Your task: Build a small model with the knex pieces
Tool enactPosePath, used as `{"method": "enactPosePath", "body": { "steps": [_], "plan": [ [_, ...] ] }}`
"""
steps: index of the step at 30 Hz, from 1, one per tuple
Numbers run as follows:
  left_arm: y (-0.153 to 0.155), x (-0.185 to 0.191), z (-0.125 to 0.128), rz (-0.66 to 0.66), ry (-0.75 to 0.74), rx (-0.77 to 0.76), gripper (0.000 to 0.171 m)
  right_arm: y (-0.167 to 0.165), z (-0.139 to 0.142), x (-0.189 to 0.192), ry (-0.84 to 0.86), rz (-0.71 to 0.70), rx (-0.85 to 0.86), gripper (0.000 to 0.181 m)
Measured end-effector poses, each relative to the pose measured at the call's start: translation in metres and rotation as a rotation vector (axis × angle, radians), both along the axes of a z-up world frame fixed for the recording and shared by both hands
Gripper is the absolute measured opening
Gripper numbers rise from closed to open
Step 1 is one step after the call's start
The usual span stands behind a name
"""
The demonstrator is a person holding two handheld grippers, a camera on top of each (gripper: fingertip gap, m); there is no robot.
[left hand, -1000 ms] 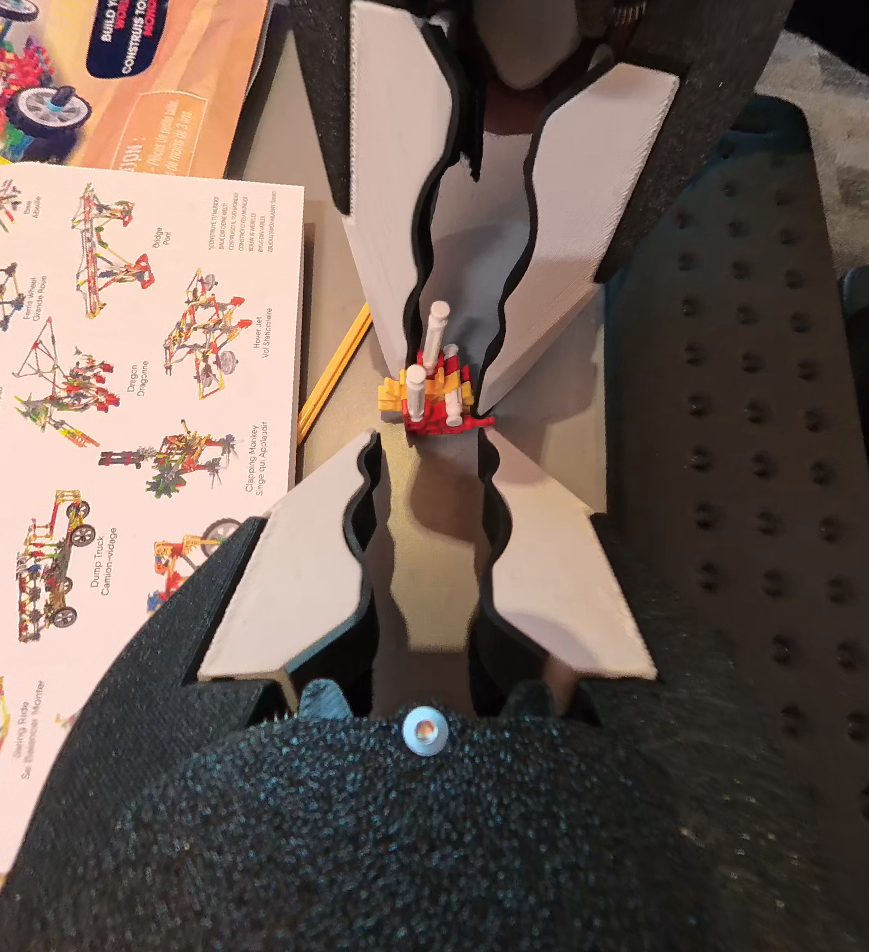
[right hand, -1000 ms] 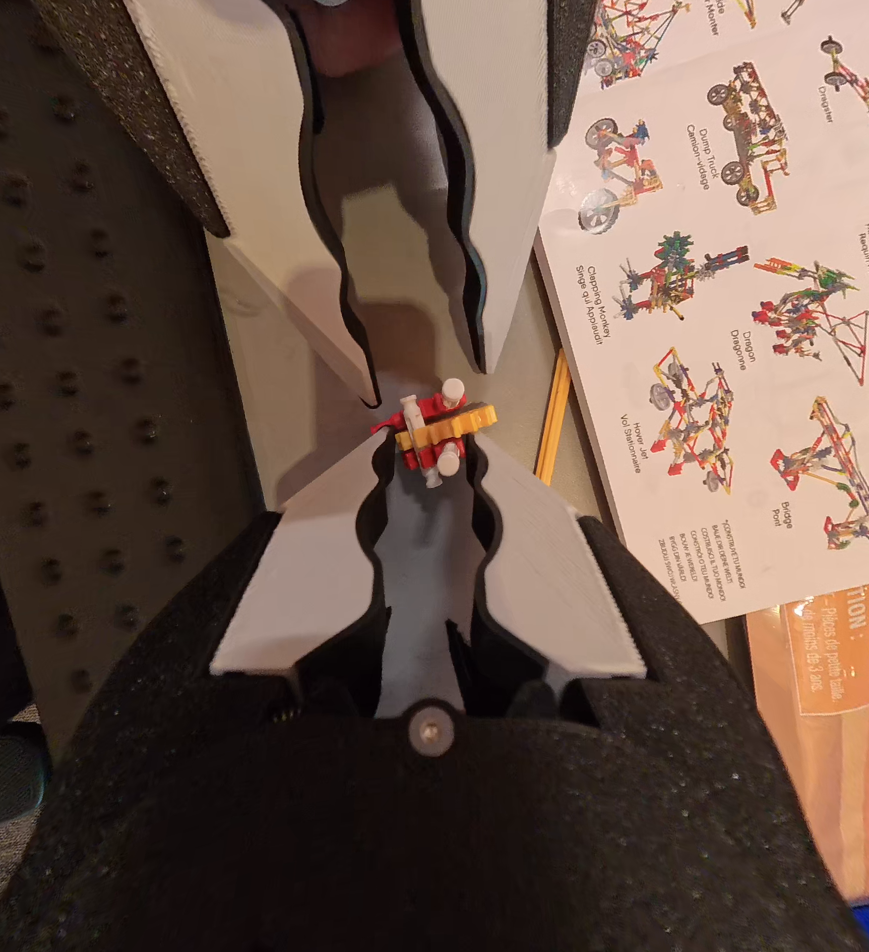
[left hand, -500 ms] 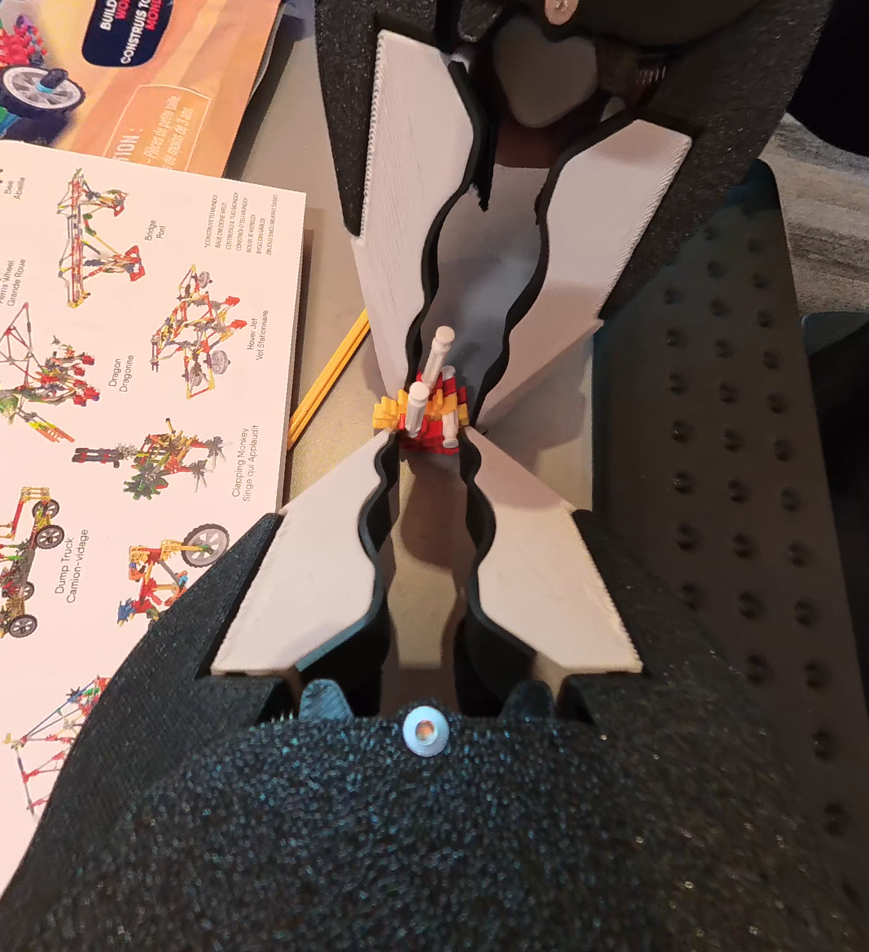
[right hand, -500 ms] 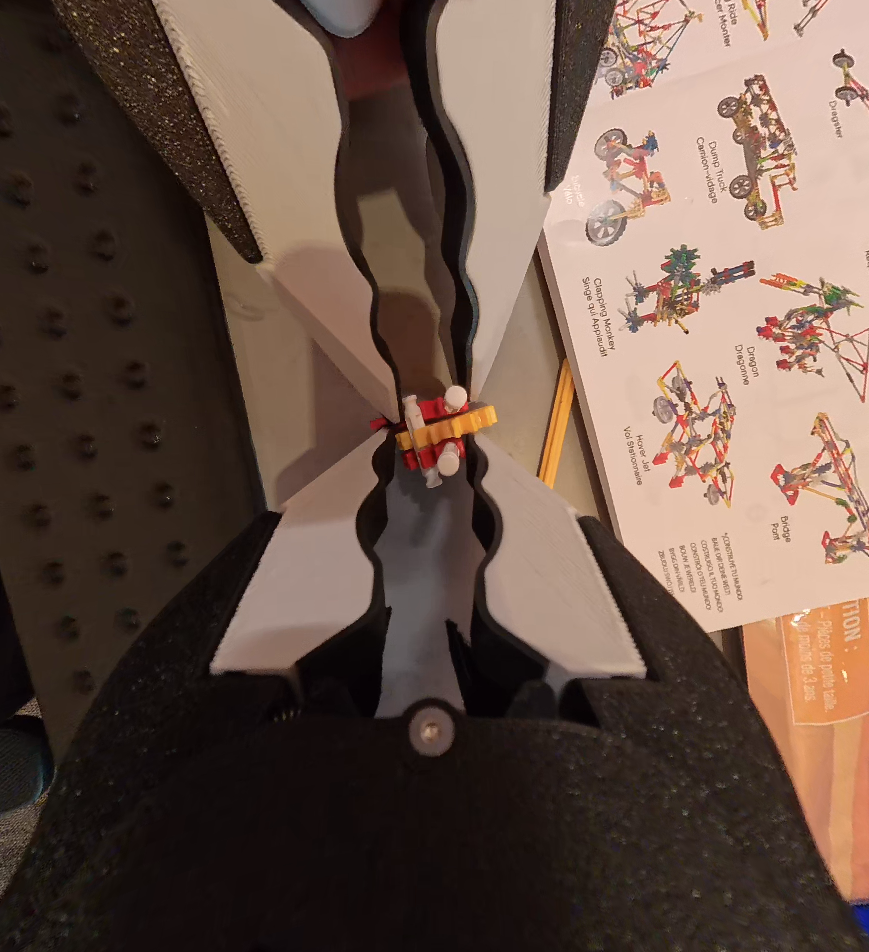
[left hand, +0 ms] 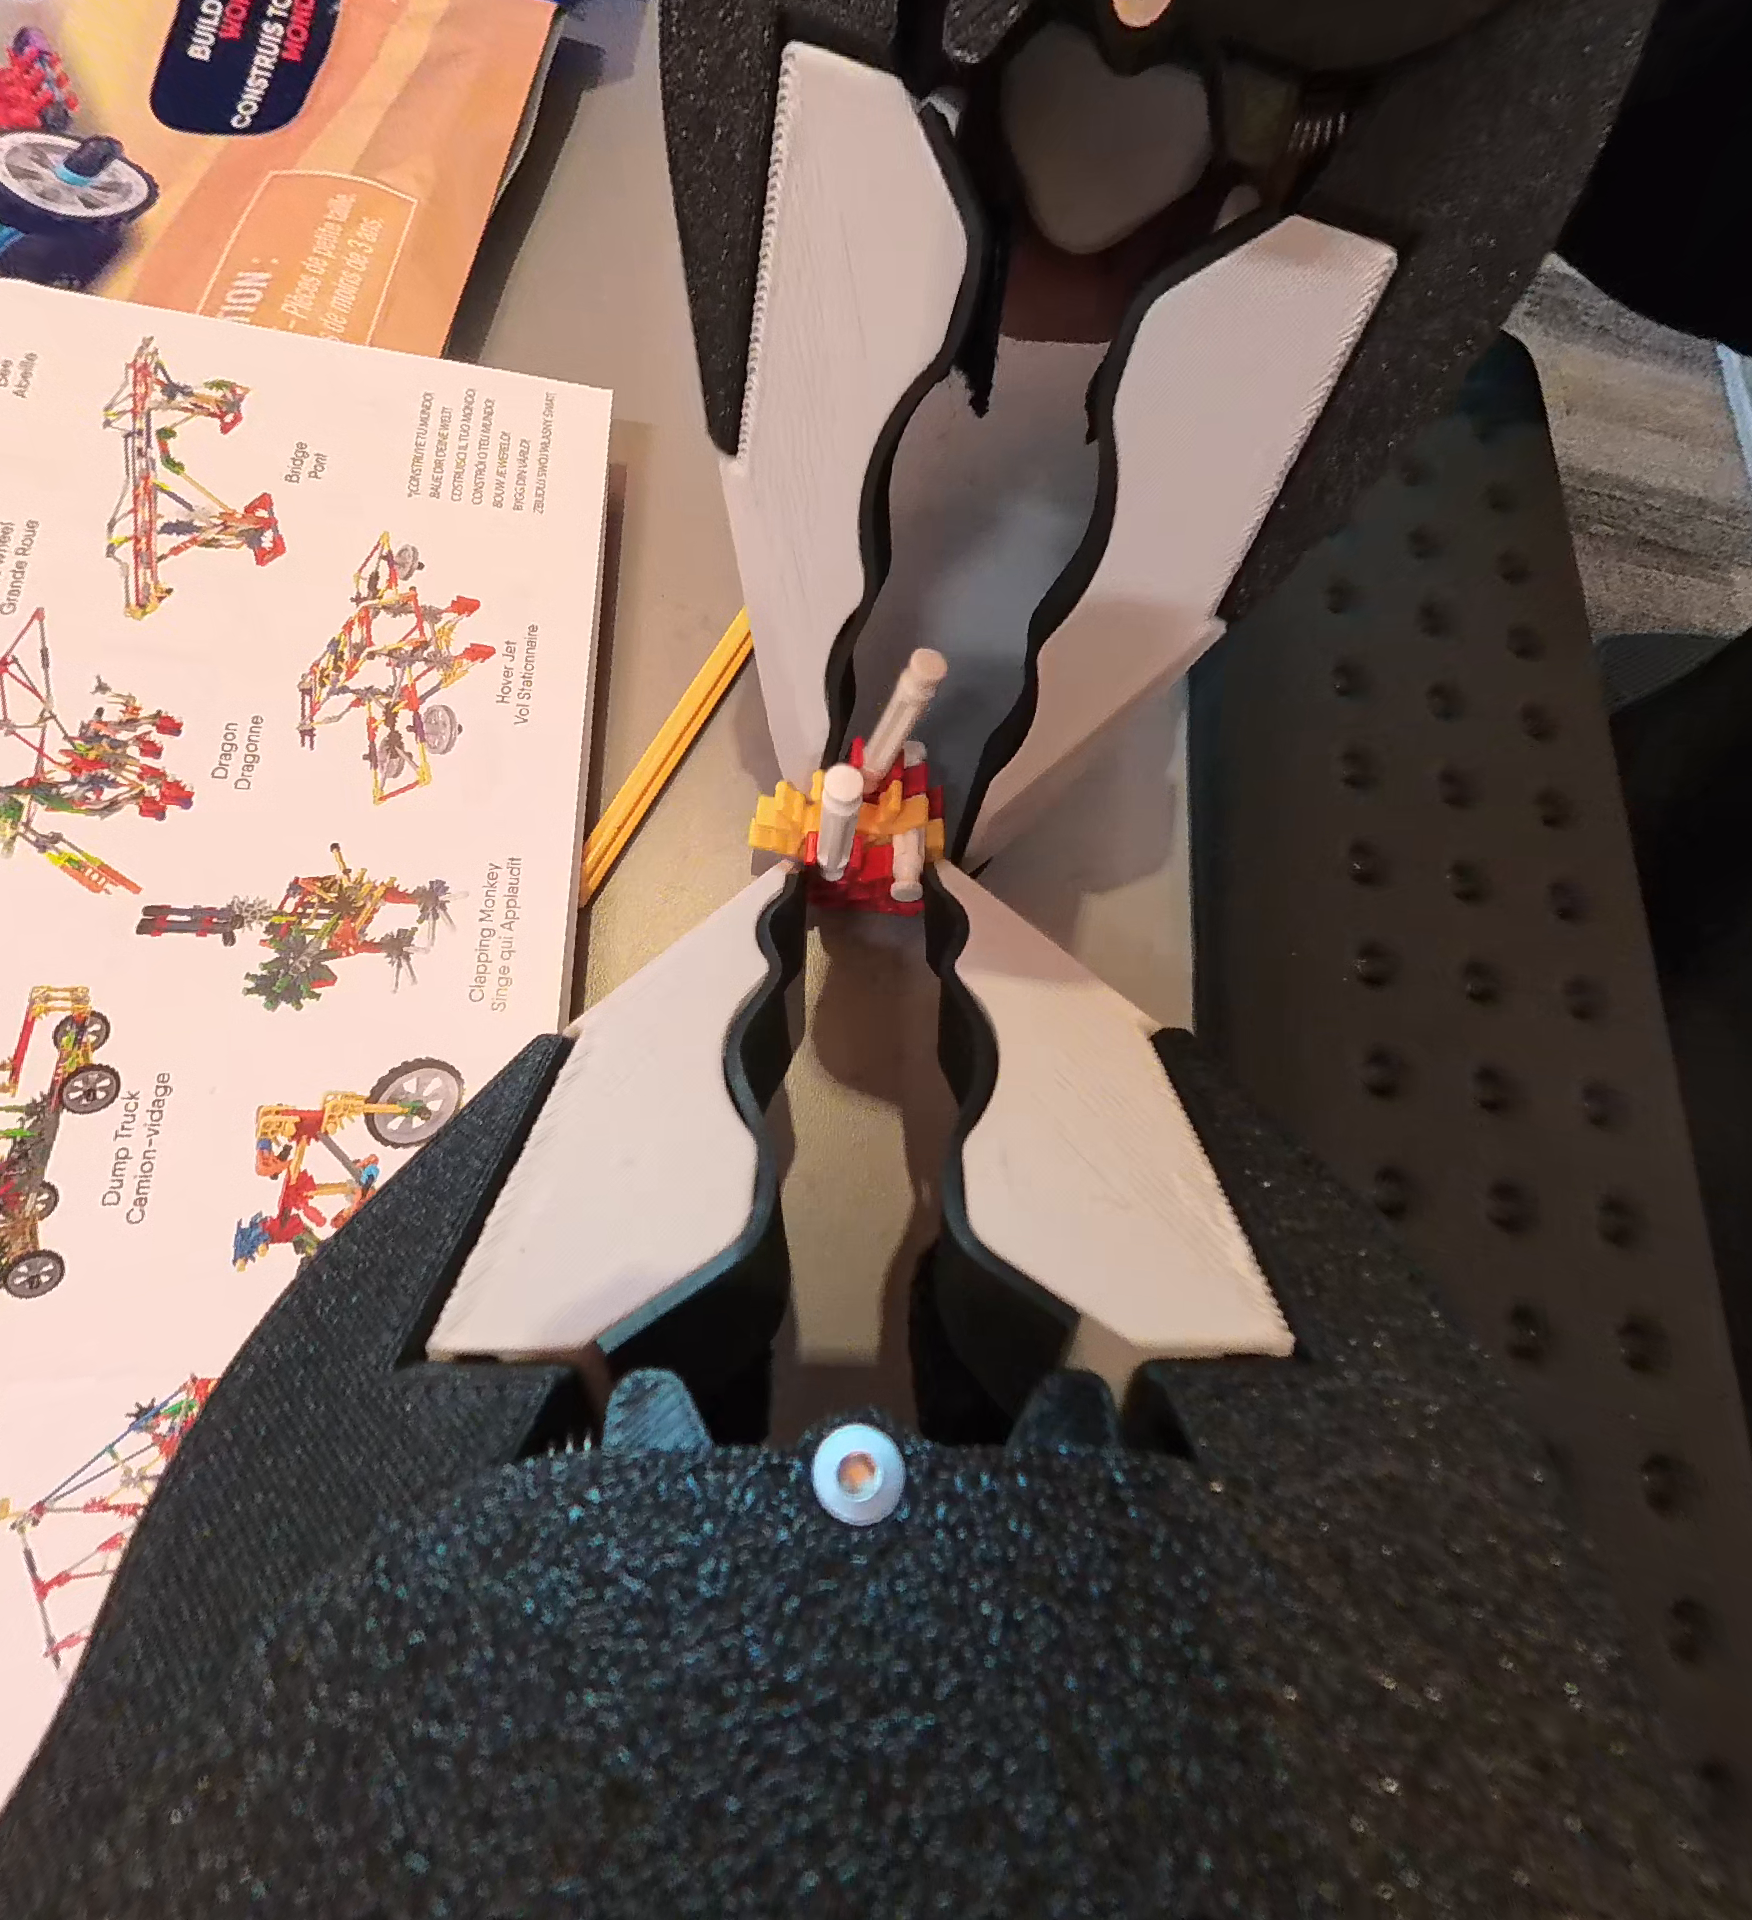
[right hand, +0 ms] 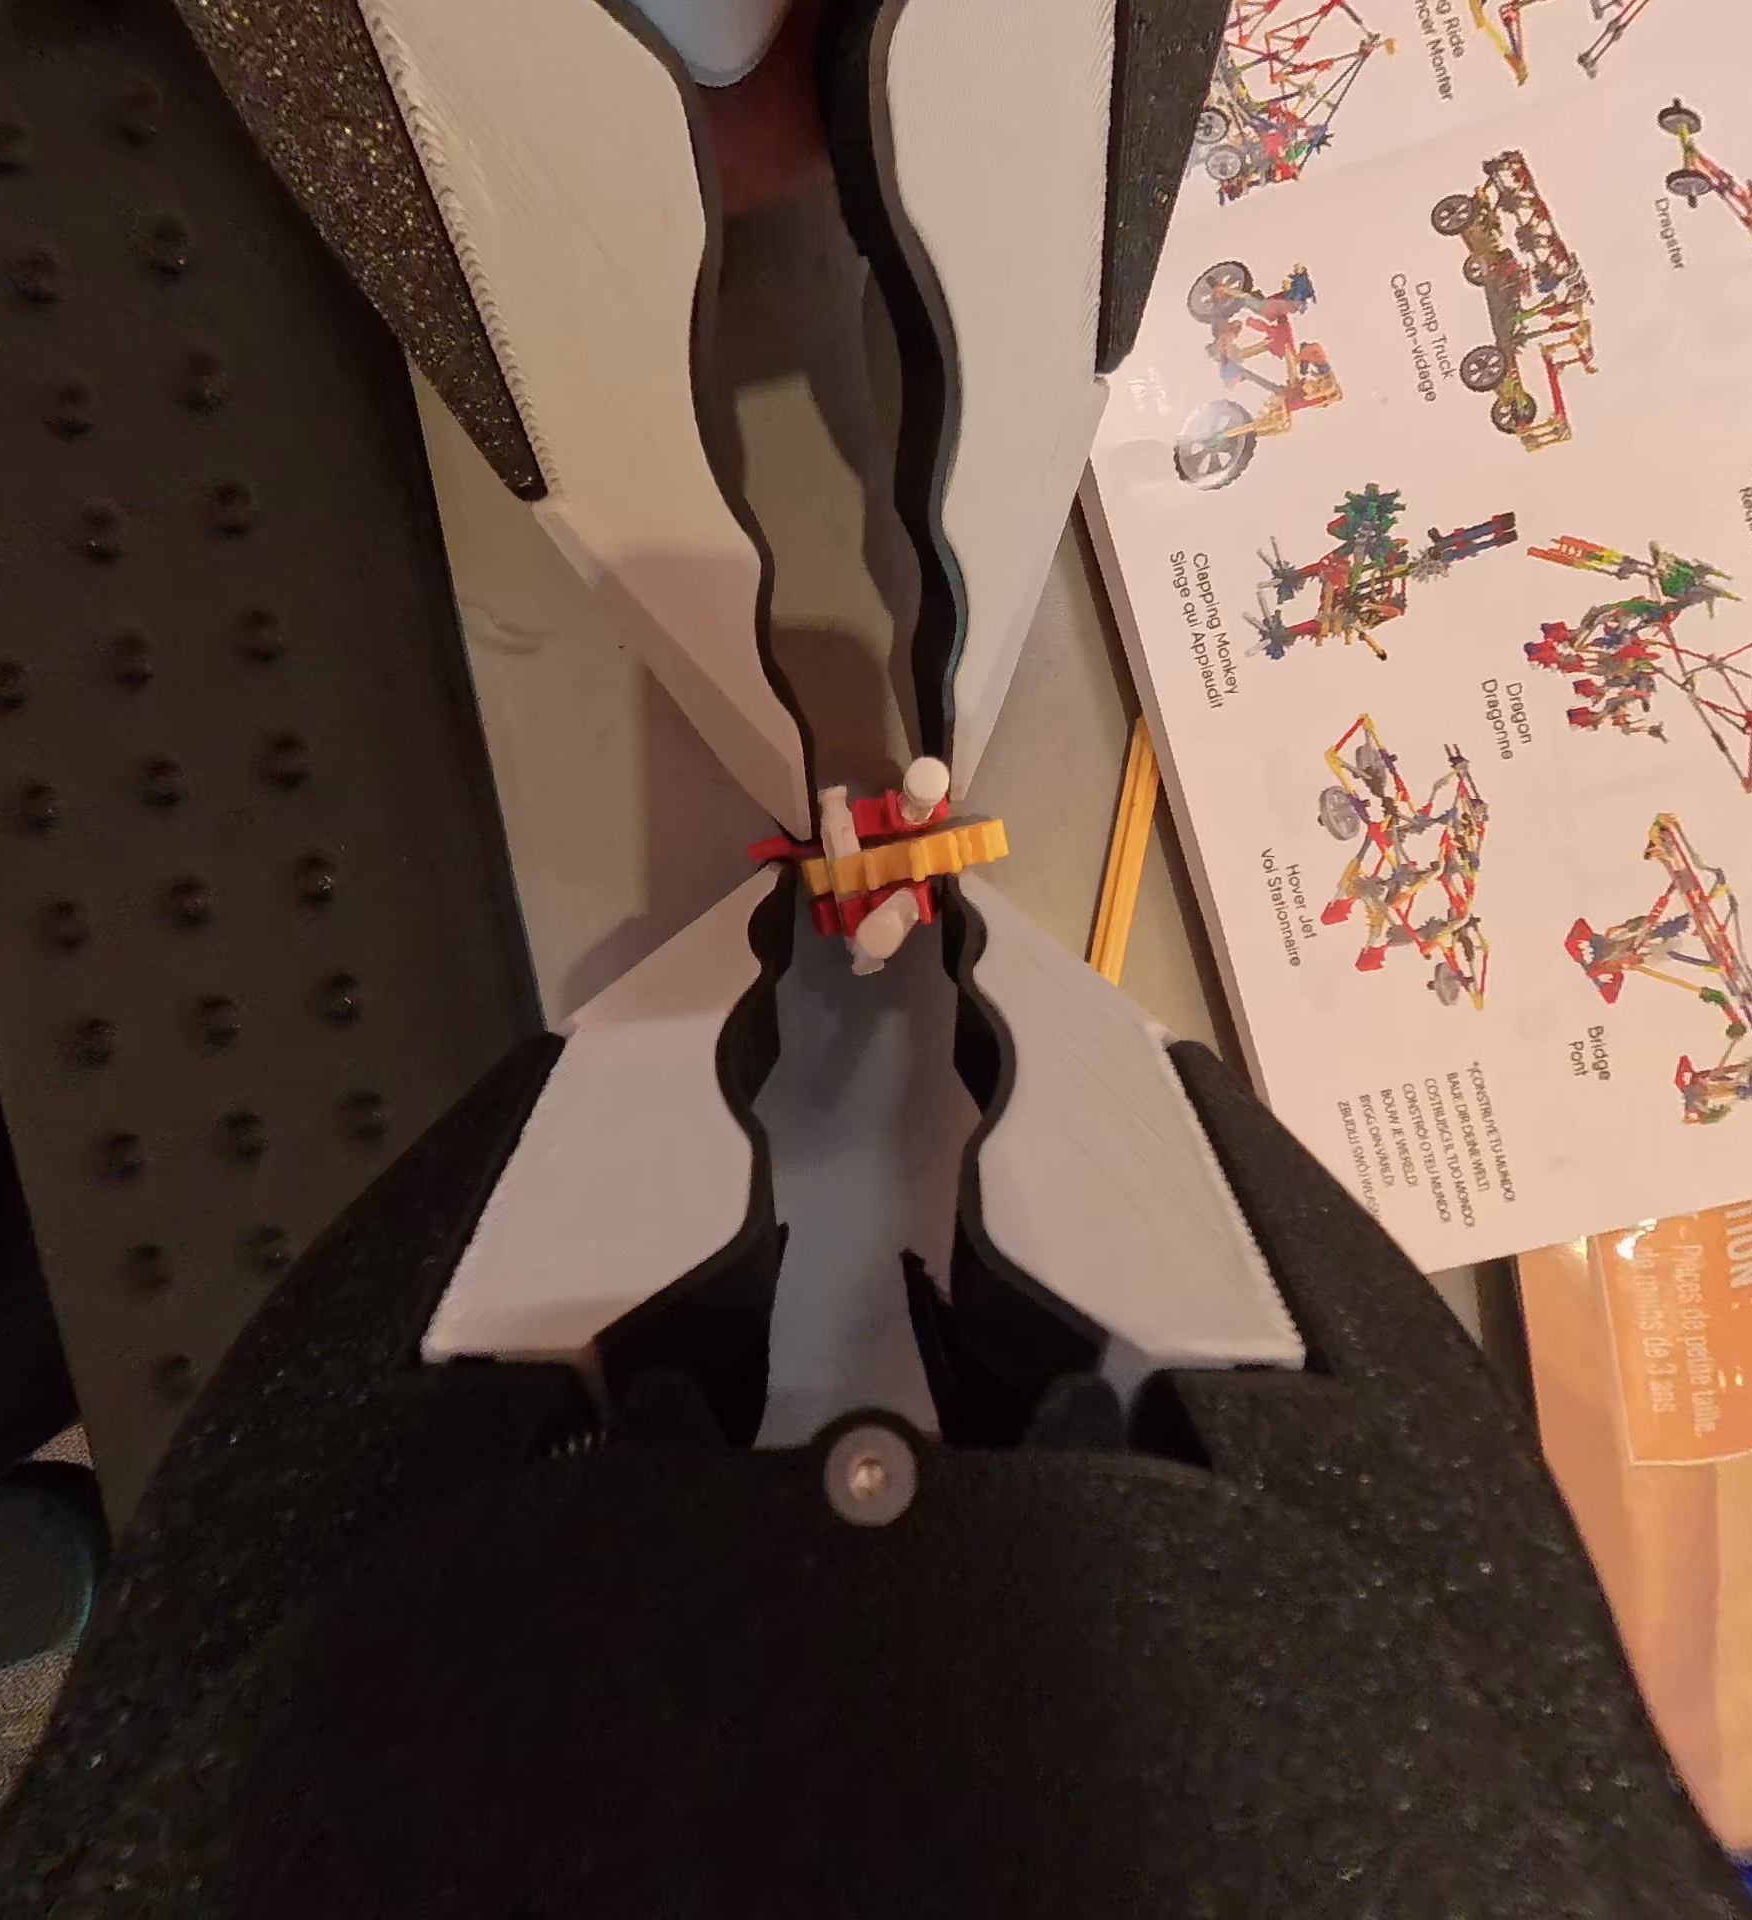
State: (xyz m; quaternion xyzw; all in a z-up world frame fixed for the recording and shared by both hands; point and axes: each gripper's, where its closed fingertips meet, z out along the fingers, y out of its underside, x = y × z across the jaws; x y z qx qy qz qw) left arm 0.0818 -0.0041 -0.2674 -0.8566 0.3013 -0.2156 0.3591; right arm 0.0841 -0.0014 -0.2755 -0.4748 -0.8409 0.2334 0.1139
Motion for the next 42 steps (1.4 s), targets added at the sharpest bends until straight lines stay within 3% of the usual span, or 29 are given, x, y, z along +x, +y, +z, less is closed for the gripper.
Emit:
{"method": "enactPosePath", "body": {
  "steps": [22,42],
  "plan": [
    [0.0015,0.0008,-0.0004,-0.013,-0.006,-0.007,0.019,0.0058,0.0073,0.0021,0.022,0.014,-0.031,0.027],
    [0.0032,0.0021,-0.0013,-0.028,0.012,0.001,0.019,0.0050,0.0044,0.0024,-0.087,0.053,-0.139,0.027]
  ]
}}
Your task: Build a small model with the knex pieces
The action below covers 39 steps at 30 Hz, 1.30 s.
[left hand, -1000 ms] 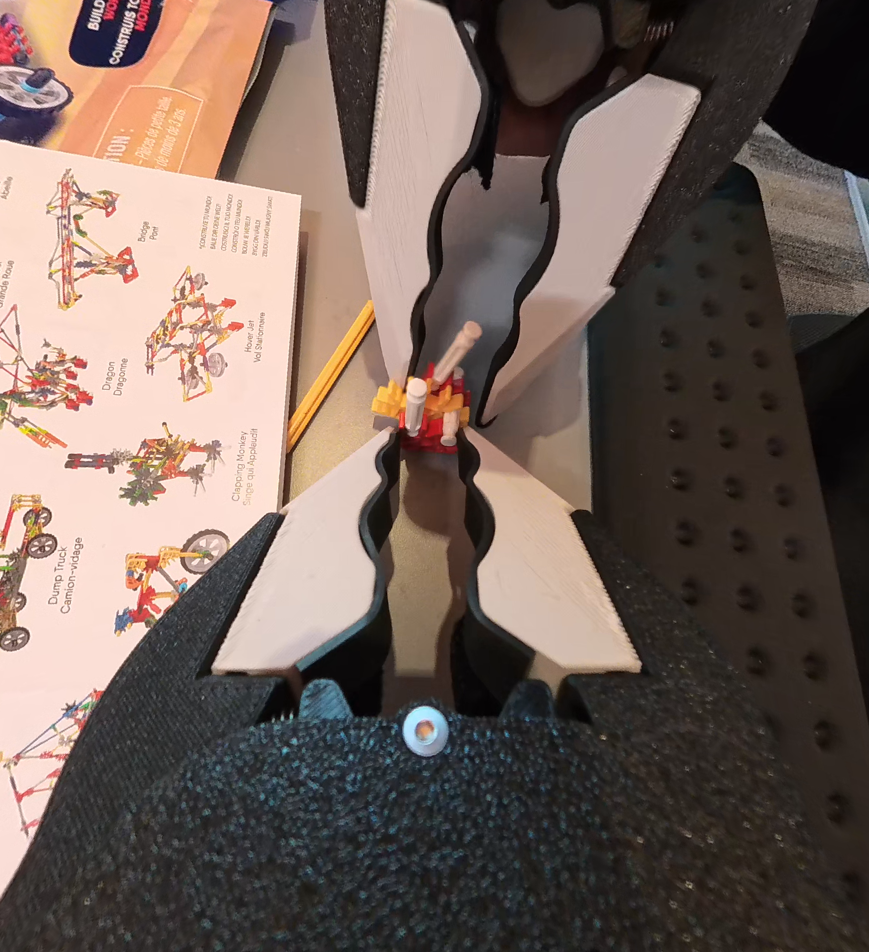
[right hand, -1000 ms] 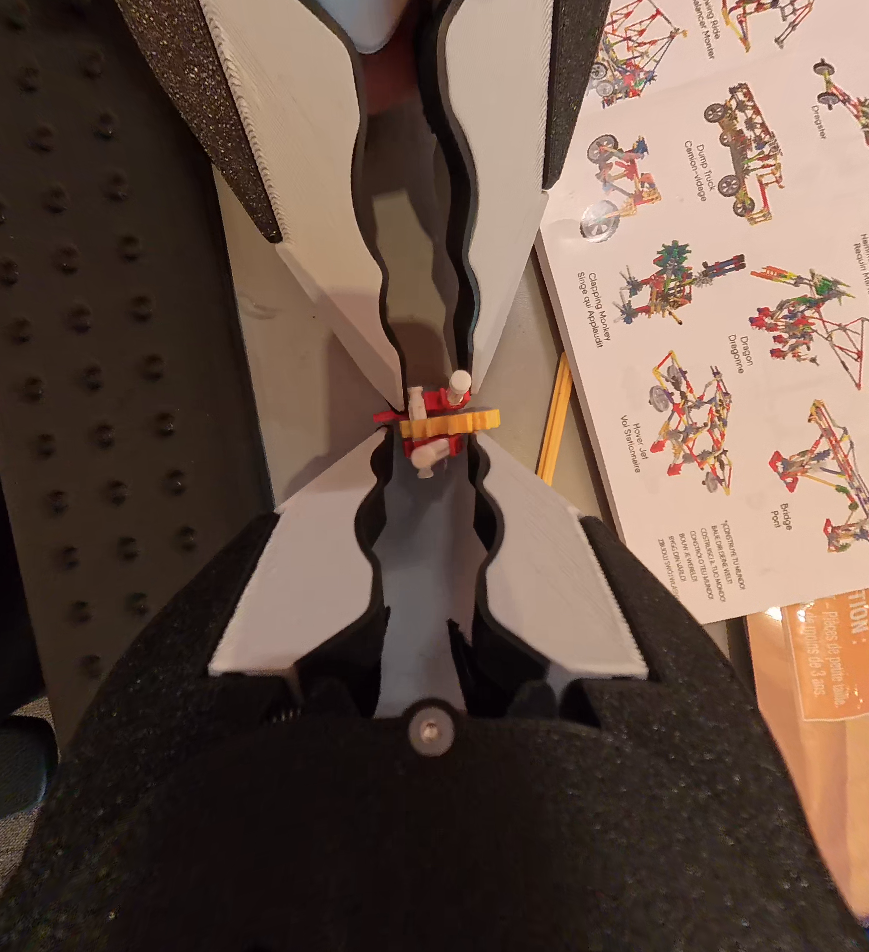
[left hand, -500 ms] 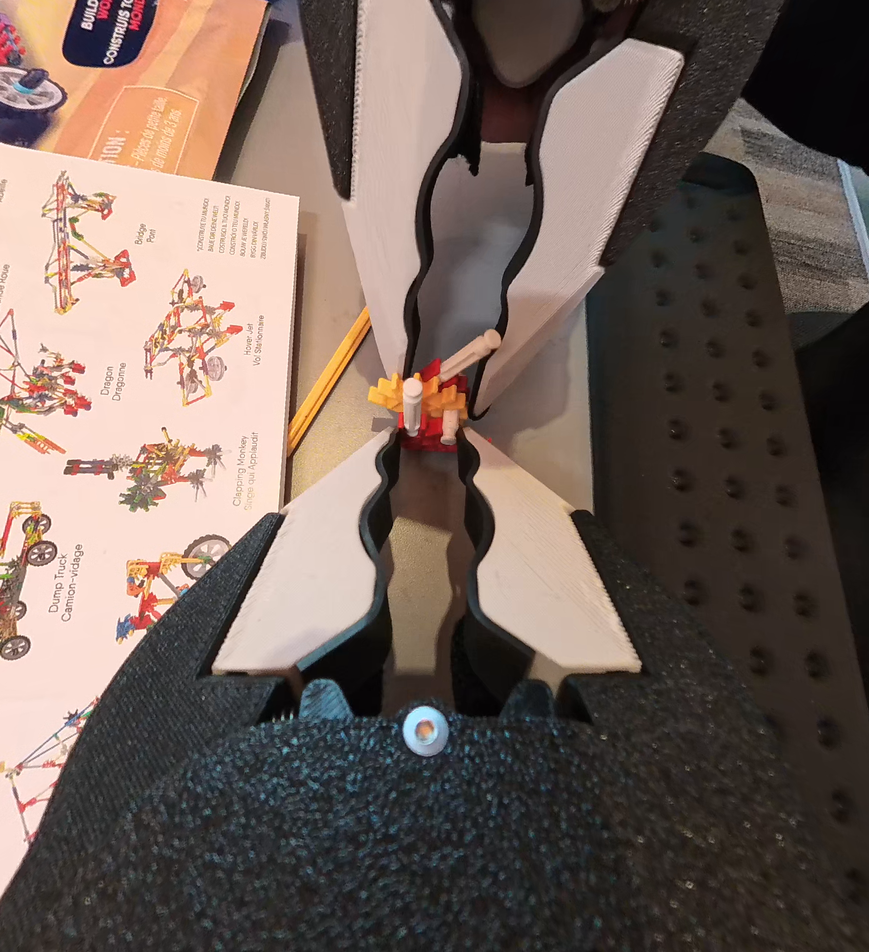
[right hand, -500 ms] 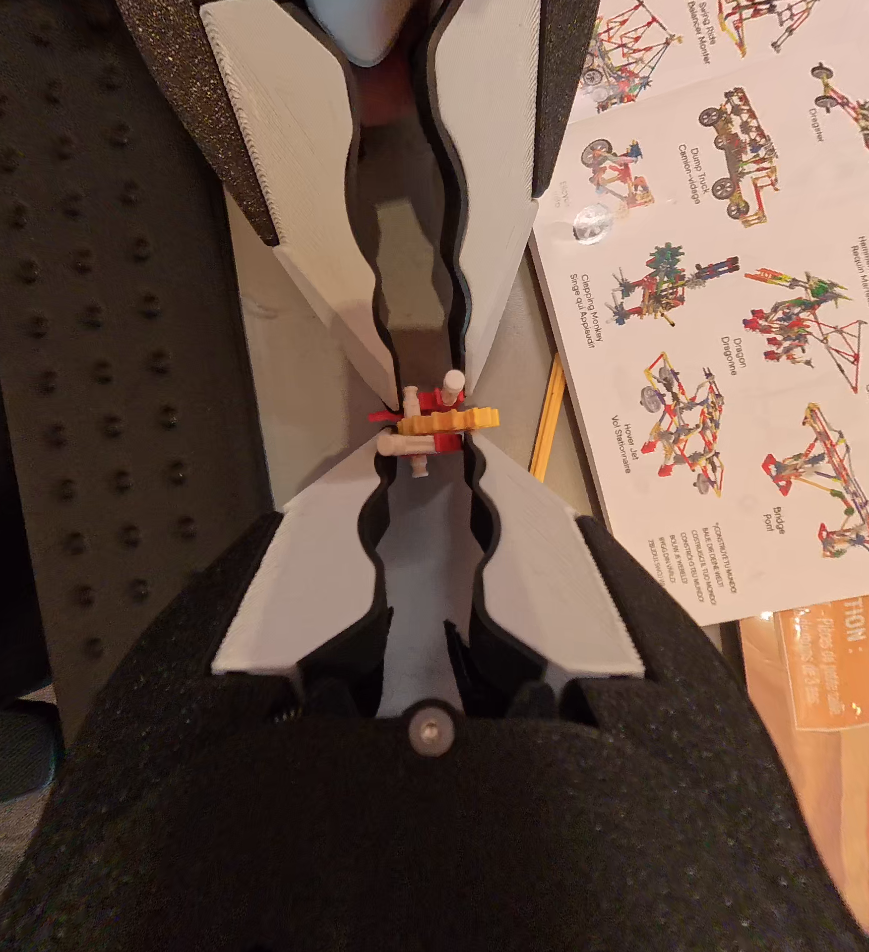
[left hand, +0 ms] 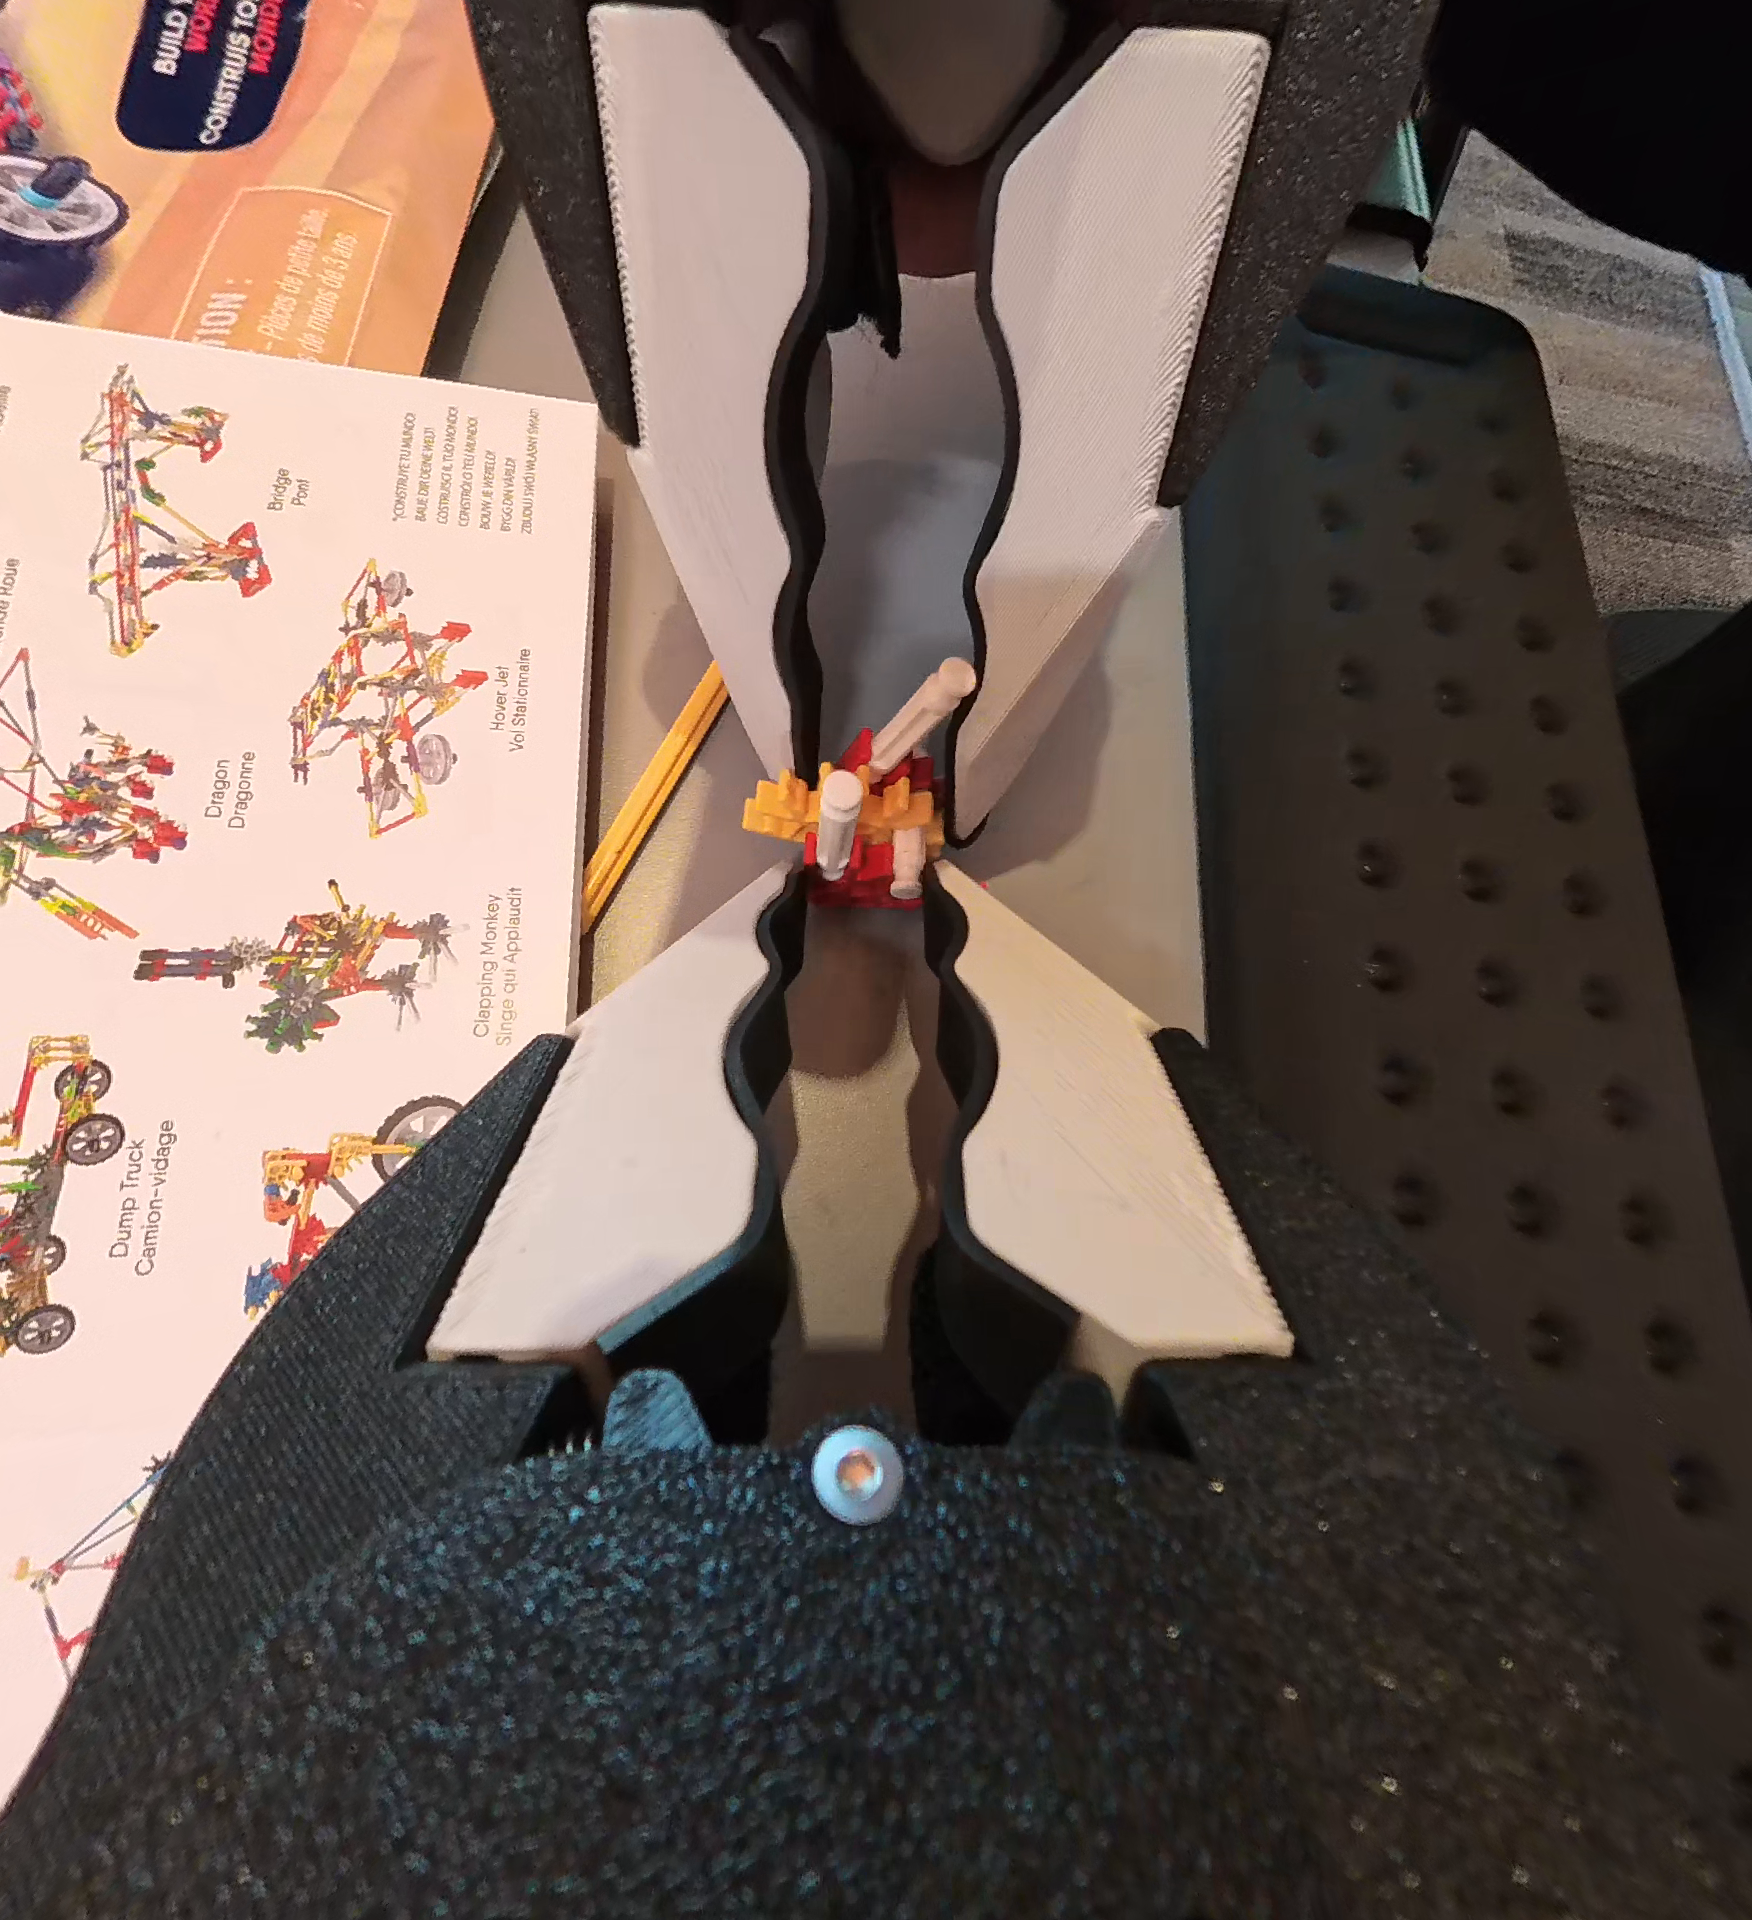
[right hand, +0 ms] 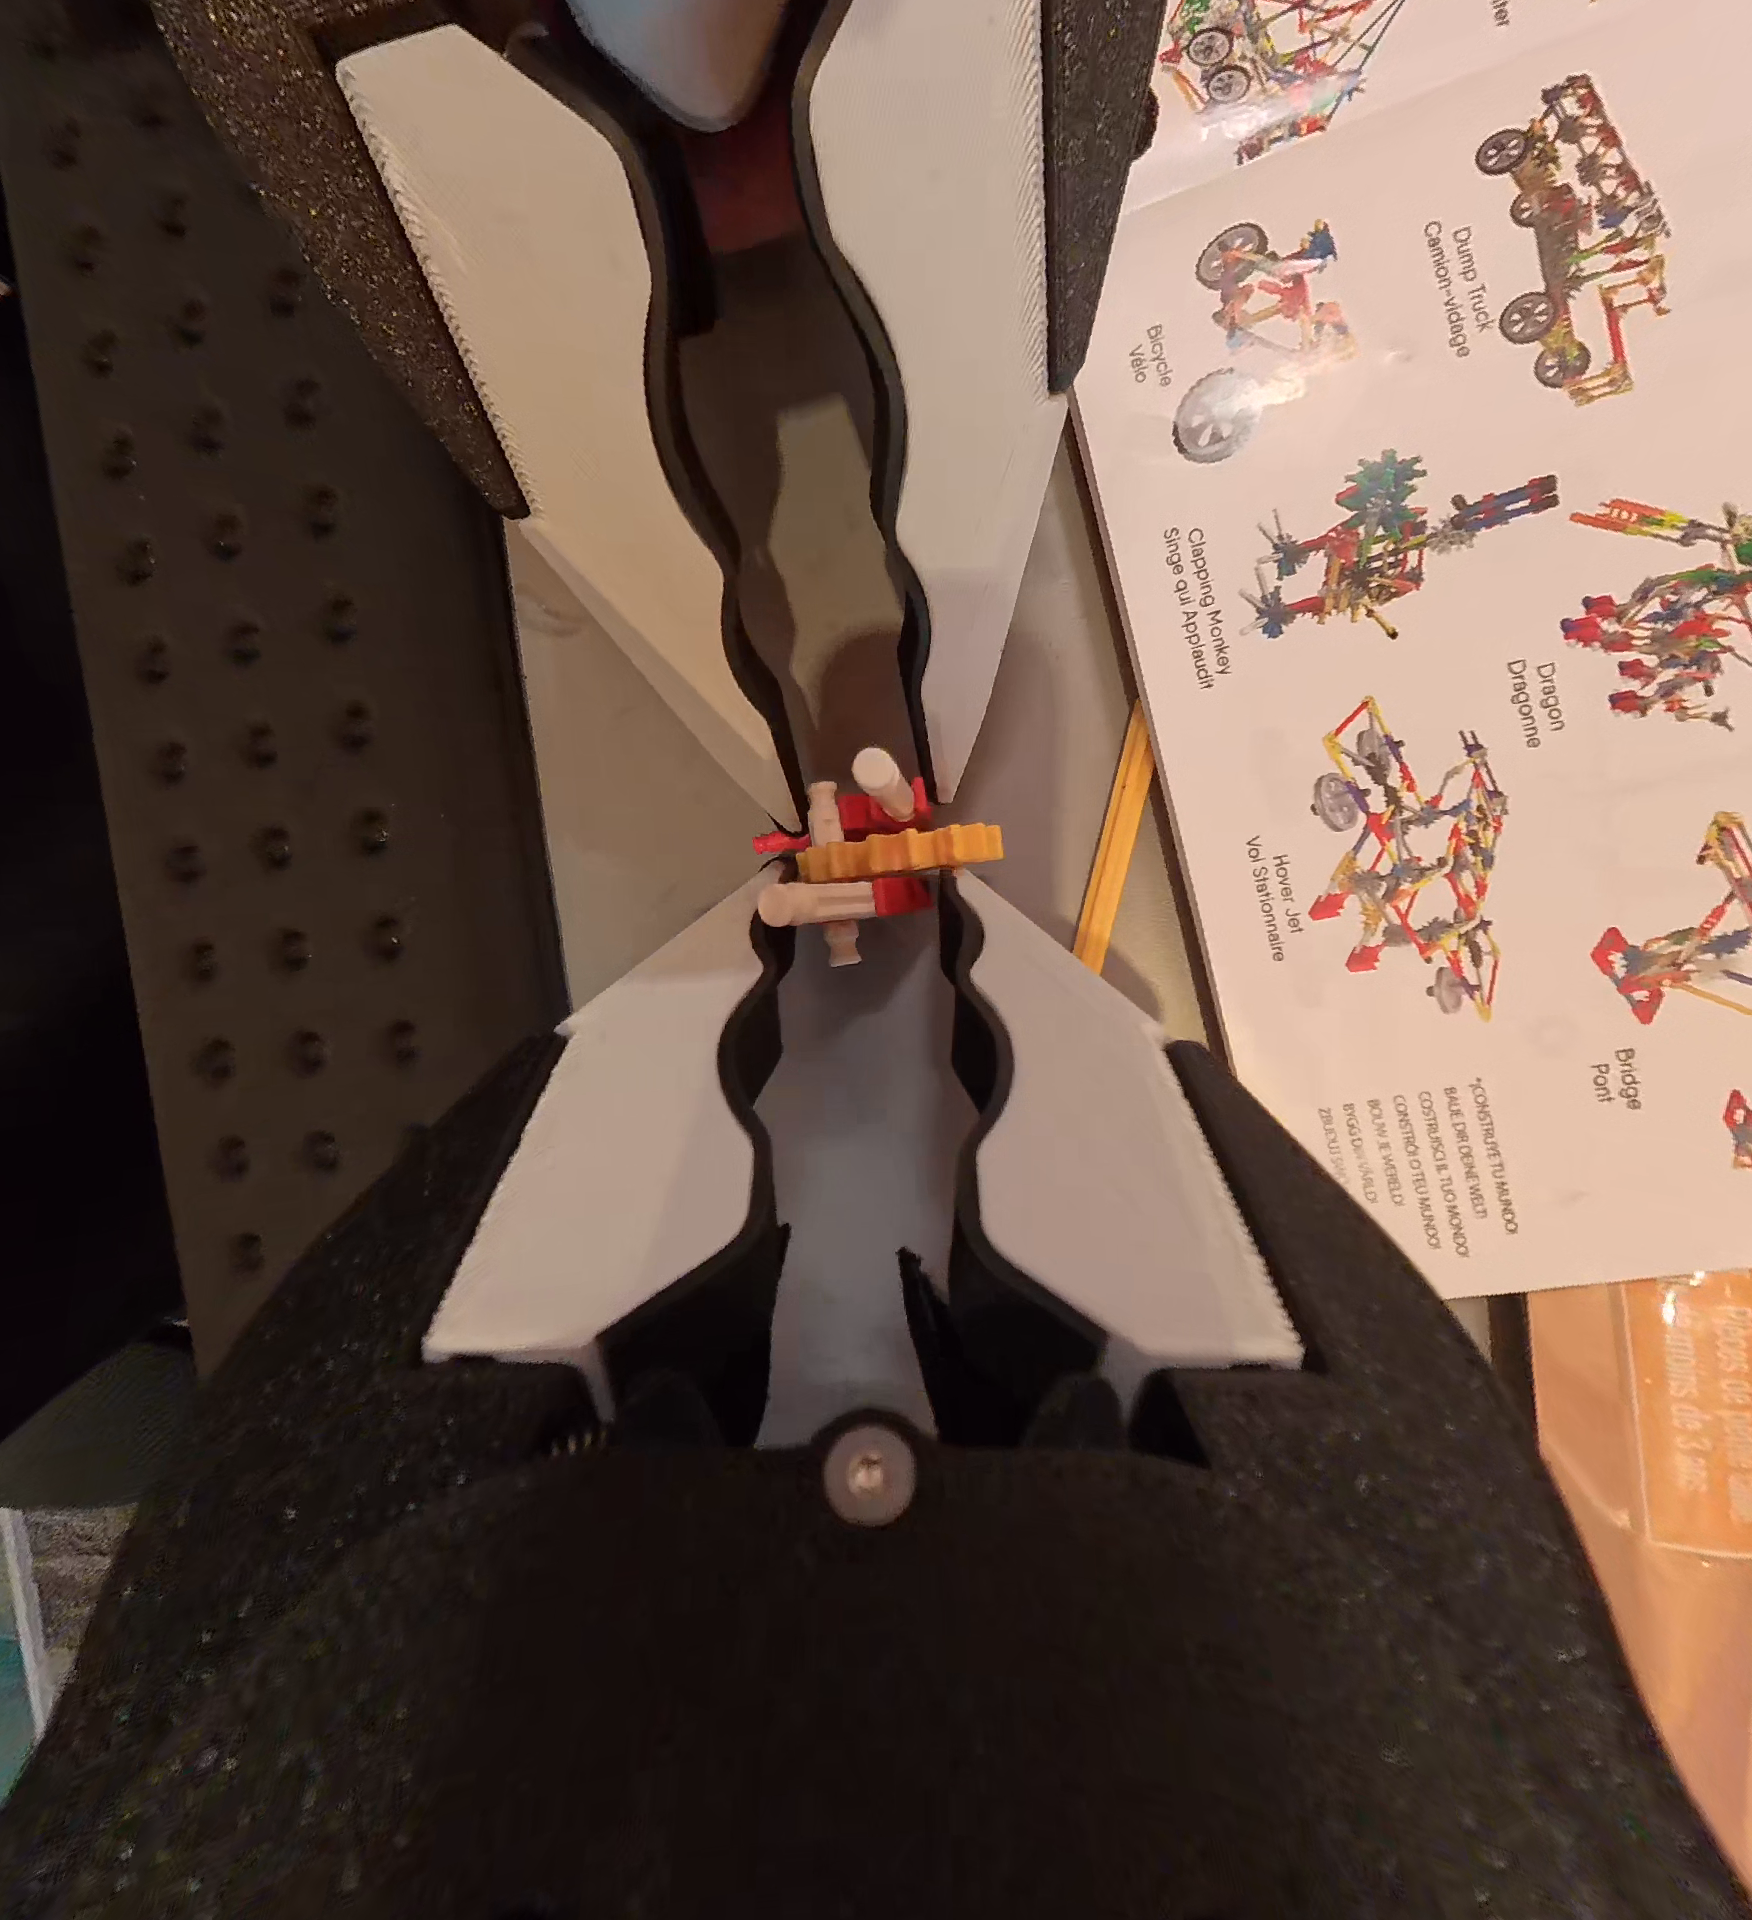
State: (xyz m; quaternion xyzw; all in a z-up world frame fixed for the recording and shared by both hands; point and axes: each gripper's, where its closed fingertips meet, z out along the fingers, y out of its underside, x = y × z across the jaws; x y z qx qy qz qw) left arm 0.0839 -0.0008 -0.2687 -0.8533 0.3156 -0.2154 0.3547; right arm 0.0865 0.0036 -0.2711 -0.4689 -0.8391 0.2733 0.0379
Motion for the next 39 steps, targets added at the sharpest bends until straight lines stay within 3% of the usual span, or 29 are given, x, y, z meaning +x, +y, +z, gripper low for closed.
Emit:
{"method": "enactPosePath", "body": {
  "steps": [13,21,39],
  "plan": [
    [0.001,0.001,-0.001,-0.003,-0.006,-0.008,0.018,0.006,0.005,0.009,0.053,-0.006,0.004,0.033],
    [0.002,0.002,-0.001,-0.010,-0.006,-0.010,0.018,0.007,0.009,0.004,0.117,-0.028,-0.002,0.025],
    [0.003,0.003,-0.002,-0.016,0.014,0.002,0.019,0.003,0.004,0.002,0.035,-0.007,-0.072,0.019]
  ]
}}
